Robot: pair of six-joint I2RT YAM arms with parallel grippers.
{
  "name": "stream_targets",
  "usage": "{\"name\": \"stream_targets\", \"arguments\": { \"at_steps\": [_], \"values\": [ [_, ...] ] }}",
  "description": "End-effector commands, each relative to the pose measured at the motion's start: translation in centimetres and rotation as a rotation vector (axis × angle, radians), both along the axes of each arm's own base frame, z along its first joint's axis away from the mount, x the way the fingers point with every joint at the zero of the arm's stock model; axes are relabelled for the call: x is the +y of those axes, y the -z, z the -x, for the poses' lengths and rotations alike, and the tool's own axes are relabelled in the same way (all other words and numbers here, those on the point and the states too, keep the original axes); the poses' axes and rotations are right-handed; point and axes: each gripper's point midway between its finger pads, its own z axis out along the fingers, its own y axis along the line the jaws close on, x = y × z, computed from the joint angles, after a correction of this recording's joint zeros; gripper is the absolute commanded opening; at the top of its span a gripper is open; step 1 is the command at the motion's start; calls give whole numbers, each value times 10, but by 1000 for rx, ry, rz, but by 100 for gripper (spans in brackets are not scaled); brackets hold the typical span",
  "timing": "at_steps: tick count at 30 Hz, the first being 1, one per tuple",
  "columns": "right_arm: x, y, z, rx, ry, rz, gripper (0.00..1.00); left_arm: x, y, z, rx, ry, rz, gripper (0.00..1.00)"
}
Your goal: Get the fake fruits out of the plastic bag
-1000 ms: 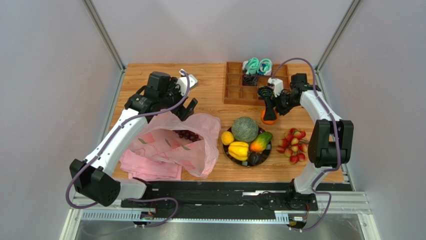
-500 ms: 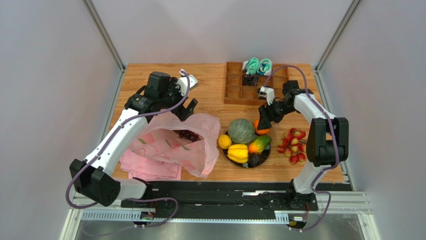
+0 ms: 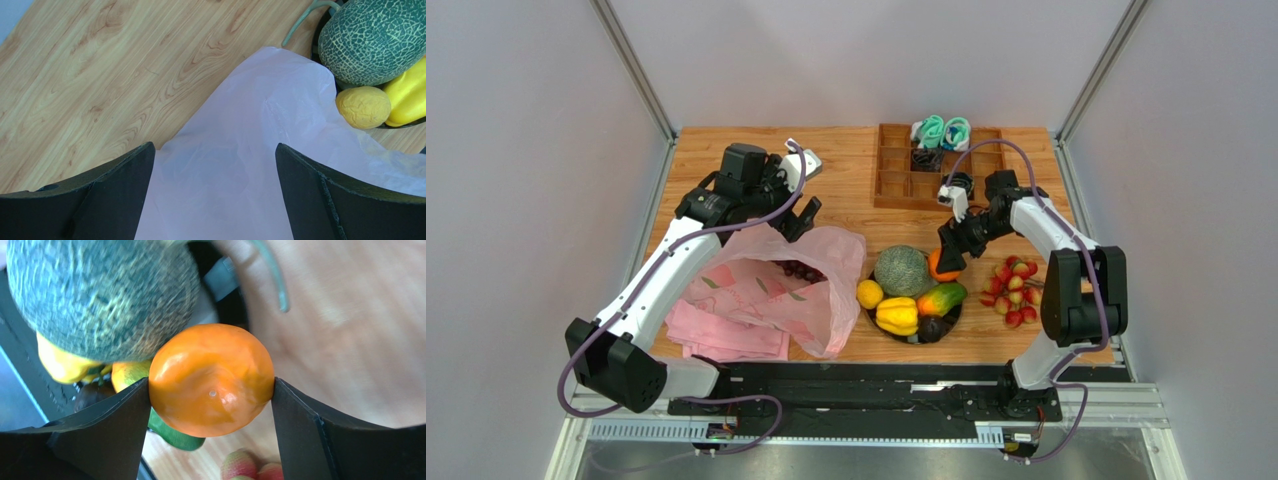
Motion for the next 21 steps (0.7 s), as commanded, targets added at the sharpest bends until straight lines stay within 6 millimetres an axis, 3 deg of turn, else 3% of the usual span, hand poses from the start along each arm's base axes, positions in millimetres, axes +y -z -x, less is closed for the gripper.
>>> {"name": "stream_targets", "arguments": {
  "at_steps": [1,5,8,9,10,13,17,21],
  "values": [
    [11,5,44,52,-113,17,65,-4,-6,-4,-18,12,22,99],
    [10,17,48,75,-103,40,66,-7,-3,-6,-6,9,34,99],
    [6,22,42,74,-80,67,72,-8,-4,-7,-4,11,38,99],
    [6,22,37,55,-72,70,78,-8,-5,-7,-4,10,39,99],
    [5,22,33,46,-61,78,96,-9,-4,-7,-3,13,39,99],
    [1,18,22,33,-16,70,100,-10,-5,-9,-2,14,44,99],
    [-9,-3,8,-4,37,35,100,-12,-5,-9,-1,18,49,99],
    [-13,-37,16,-174,11,24,100,-12,-6,-11,-3,17,48,99]
  ]
}}
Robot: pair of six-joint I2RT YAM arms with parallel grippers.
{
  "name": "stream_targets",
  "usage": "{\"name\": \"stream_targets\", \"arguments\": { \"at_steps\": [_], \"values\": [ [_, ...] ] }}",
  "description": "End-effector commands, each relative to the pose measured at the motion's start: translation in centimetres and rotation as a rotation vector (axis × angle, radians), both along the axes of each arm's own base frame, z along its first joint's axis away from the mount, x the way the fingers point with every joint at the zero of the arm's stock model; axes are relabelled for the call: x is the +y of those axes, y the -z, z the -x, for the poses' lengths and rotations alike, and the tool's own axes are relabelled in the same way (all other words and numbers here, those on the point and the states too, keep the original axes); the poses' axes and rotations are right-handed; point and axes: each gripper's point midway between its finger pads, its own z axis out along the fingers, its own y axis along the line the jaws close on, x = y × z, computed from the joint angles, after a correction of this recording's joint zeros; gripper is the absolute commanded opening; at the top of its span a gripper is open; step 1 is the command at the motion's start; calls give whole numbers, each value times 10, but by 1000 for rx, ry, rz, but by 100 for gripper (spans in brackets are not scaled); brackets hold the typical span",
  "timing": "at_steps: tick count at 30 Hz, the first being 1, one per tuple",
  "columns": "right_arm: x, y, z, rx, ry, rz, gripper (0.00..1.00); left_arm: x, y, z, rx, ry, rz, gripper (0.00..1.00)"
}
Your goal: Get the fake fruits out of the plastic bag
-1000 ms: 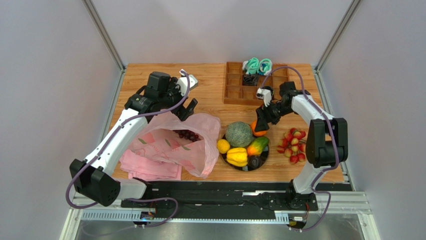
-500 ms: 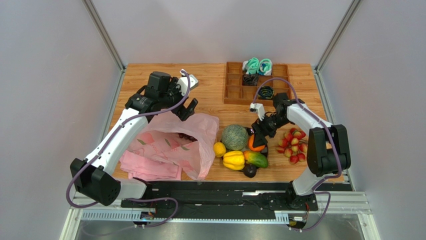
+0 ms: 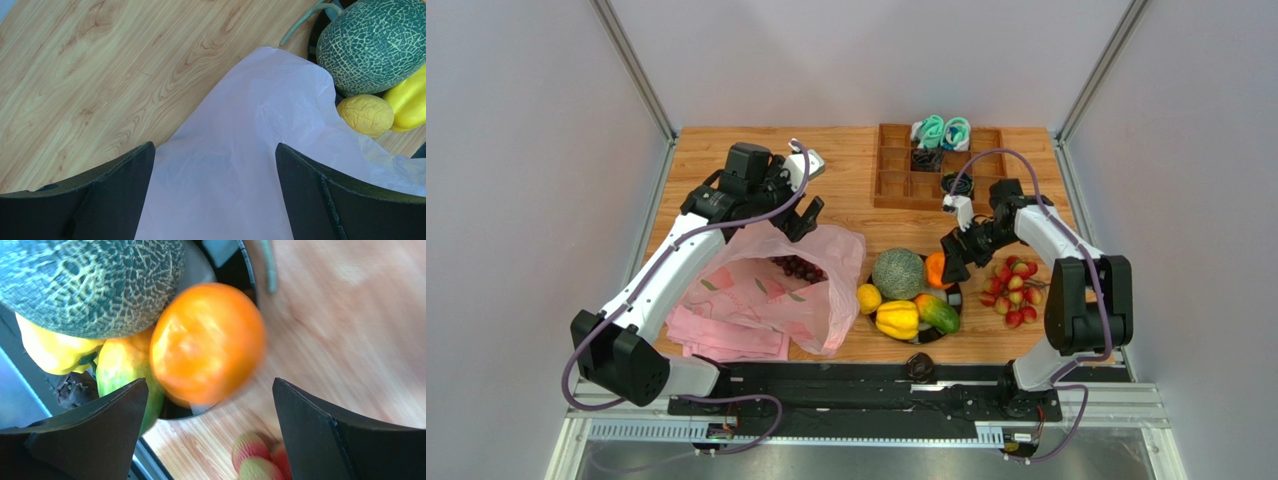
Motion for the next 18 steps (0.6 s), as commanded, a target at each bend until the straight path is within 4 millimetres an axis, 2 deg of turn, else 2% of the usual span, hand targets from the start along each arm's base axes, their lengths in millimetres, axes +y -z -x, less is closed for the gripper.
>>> {"name": "stream_targets", "arguments": {
  "at_steps": [1,2,3,4,6,8,10,11,13,14,16,17,18],
  "values": [
    [0,-52,-6,-265,-29,-28,100,-8,-14,-8,-28,7,42,99],
    [1,-58,-3,-311,-39,-36,100,-8,-13,-8,-23,6,43,99],
    [2,-51,5,-334,-51,-43,100,-9,-13,-7,-20,11,50,99],
    [3,-63,10,-408,-67,-46,100,-10,-13,-7,-17,11,51,99],
    [6,-58,23,-417,-86,-38,100,-10,-16,-6,-21,11,58,99],
    [7,-70,34,-467,-113,-37,100,-9,-21,-4,-35,16,63,99],
    [12,-77,53,-506,-200,-48,100,-8,-23,-1,-45,16,65,99],
    [20,-88,66,-563,-264,-53,100,-7,-27,2,-52,18,71,99],
    [28,-90,93,-576,-368,-57,100,-8,-30,6,-57,23,81,99],
    [37,-96,109,-641,-484,-68,100,-8,-32,10,-54,26,96,99],
    [43,-92,130,-636,-572,-82,100,-9,-35,17,-35,14,127,99],
    [48,-87,152,-615,-718,-92,99,-10,-36,20,-20,10,140,99],
    [51,-85,166,-590,-802,-102,97,-9,-35,25,7,-1,148,99]
  ]
}}
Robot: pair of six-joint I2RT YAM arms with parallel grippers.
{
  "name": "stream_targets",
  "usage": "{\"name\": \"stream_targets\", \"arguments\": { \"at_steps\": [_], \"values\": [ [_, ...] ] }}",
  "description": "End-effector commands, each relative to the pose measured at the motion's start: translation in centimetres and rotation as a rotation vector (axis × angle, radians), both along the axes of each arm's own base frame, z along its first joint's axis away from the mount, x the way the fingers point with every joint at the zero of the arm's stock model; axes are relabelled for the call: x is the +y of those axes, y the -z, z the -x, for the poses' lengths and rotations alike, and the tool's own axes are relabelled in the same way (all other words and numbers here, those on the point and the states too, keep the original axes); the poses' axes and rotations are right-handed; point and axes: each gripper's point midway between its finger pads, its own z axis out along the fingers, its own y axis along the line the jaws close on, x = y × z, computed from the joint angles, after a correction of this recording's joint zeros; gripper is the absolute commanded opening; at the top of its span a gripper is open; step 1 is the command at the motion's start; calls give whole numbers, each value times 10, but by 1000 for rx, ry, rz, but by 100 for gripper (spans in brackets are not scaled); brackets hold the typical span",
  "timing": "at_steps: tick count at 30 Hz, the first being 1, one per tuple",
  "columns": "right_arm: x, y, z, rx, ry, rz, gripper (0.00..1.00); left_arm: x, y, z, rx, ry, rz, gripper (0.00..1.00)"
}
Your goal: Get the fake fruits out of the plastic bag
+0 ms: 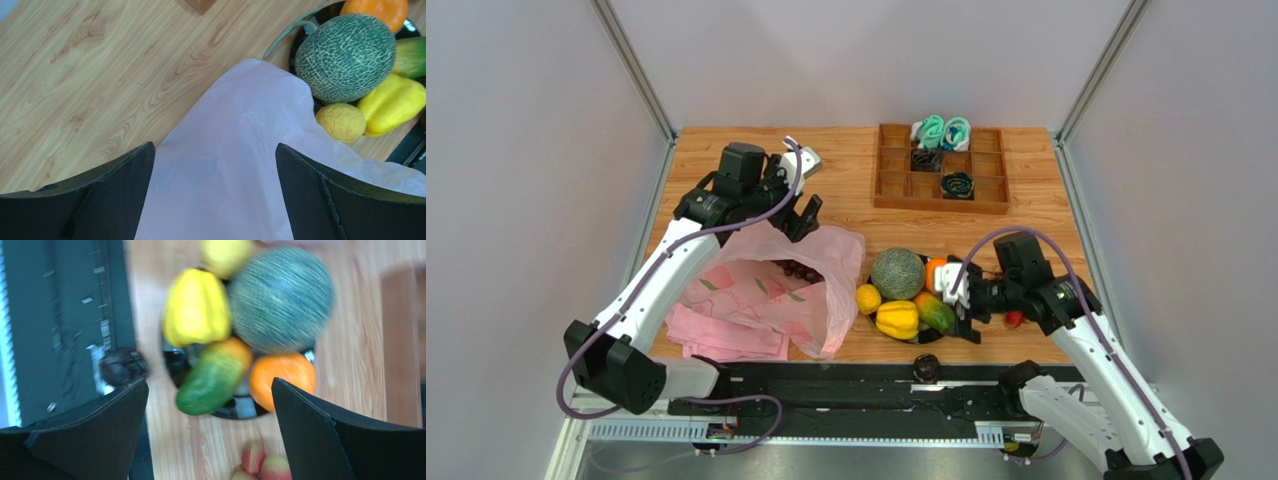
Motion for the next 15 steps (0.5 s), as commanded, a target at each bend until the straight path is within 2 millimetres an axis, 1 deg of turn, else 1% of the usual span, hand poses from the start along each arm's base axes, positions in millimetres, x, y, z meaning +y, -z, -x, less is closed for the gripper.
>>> {"name": "stream_targets", "arguments": {
  "at_steps": [1,2,3,4,5,6,7,8,9,10,11,12,13,14,15],
  "values": [
    [8,17,66,24,-388,116,94,-2,-30,24,17,-23,113,99],
    [14,23,89,44,-514,150,90,-2,-32,30,26,-23,128,99],
    [15,29,98,41,-567,172,88,-1,-35,33,19,-21,142,99],
    [15,36,104,24,-617,205,88,2,-46,42,-13,-21,166,99],
    [17,49,117,13,-708,223,88,3,-42,46,-12,-25,172,99],
    [17,56,118,-12,-729,251,89,5,-45,49,-30,-29,183,99],
    [19,63,119,-18,-749,262,90,8,-55,56,-60,-32,201,99],
    [26,68,122,-39,-785,265,89,10,-55,61,-66,-31,203,99],
    [25,78,122,-15,-785,300,89,13,-56,66,-72,-31,204,99],
    [27,81,122,-8,-787,307,88,17,-63,72,-105,-29,210,99],
    [31,83,118,-13,-777,305,87,20,-63,76,-112,-30,210,99],
    [31,89,117,2,-760,323,86,22,-62,79,-111,-30,207,99],
    [31,94,115,19,-752,341,84,25,-66,83,-130,-32,209,99],
    [35,98,113,13,-745,344,81,27,-64,85,-128,-34,207,99],
    [34,103,112,27,-736,354,79,29,-63,87,-120,-40,209,99]
  ]
}}
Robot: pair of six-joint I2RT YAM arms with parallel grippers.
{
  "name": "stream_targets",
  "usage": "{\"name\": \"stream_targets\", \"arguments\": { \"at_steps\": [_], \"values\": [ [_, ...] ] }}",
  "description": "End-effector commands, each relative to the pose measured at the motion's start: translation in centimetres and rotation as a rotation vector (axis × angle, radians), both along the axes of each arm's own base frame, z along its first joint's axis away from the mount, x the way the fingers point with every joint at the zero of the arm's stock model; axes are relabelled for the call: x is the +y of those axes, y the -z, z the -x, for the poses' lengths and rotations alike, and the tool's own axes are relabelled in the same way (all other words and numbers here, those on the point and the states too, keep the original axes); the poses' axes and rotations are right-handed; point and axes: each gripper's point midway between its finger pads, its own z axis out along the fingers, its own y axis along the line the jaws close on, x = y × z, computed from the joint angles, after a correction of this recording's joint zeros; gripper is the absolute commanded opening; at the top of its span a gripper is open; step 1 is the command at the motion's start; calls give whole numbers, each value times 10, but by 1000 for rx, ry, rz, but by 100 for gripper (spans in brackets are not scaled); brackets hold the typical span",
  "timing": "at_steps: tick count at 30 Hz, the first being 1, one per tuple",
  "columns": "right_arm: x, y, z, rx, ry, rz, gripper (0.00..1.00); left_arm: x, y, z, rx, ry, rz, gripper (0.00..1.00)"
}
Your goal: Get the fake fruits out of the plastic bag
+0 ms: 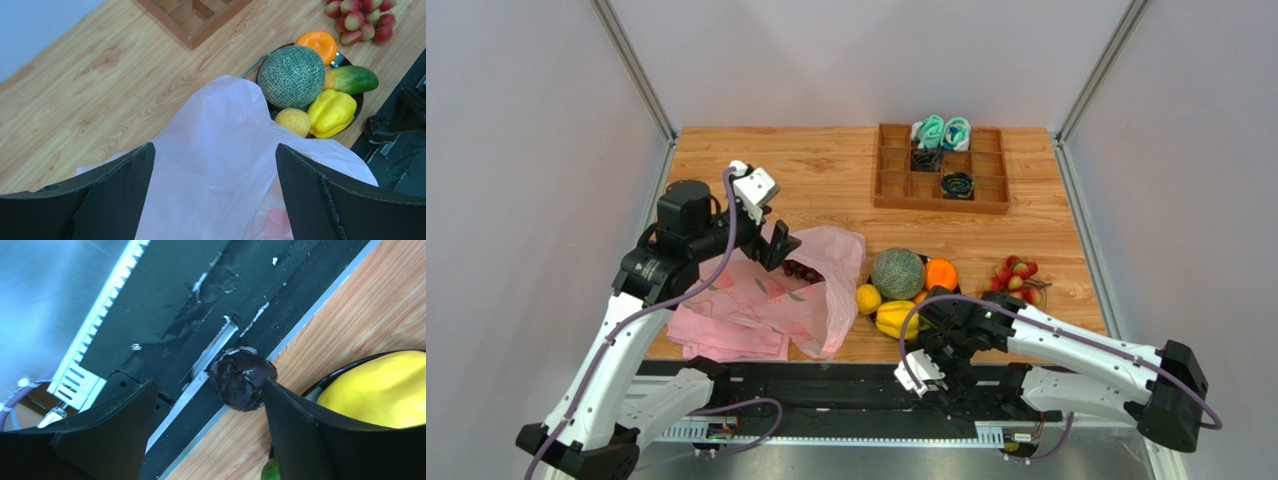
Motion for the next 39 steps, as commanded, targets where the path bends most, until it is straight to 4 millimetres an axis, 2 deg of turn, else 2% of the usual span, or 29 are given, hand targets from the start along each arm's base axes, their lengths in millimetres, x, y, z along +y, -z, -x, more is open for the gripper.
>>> {"name": "stream_targets", "arguments": {
  "at_steps": [1,3,9,12,15,17,19,20,22,23,25,27,29,34,39],
  "values": [
    [17,13,-16,-50,37,-7,79,8,1,11,14,-15,20,99],
    [23,17,-17,-55,39,-16,77,11,4,14,19,-18,23,99],
    [19,40,-21,-117,48,14,65,18,8,18,35,-45,59,99],
    [19,48,-29,-168,73,17,53,20,8,18,46,-53,81,99],
    [17,46,-40,-235,98,16,36,22,4,17,28,-60,81,99],
    [11,41,-41,-253,101,21,31,23,3,15,12,-64,81,99],
    [12,26,-42,-271,101,-14,28,23,3,14,8,-63,86,99],
    [5,23,-38,-259,99,7,29,22,1,13,0,-61,91,99],
    [4,5,-37,-256,119,-8,35,22,0,13,-5,-60,106,99],
    [-5,2,-33,-241,131,27,51,20,1,13,-2,-48,114,99],
    [-15,-5,-34,-255,152,51,61,19,3,15,2,-41,121,99],
    [-37,-1,-24,-230,139,131,68,20,4,15,-3,-41,124,99],
    [-43,-2,-28,-247,205,140,80,20,5,18,-6,-32,129,99],
    [-44,1,-29,-246,166,174,87,24,1,18,-18,-44,142,99],
    [-51,16,-32,-224,115,335,81,28,-5,18,-25,-56,155,99]
  ]
}}
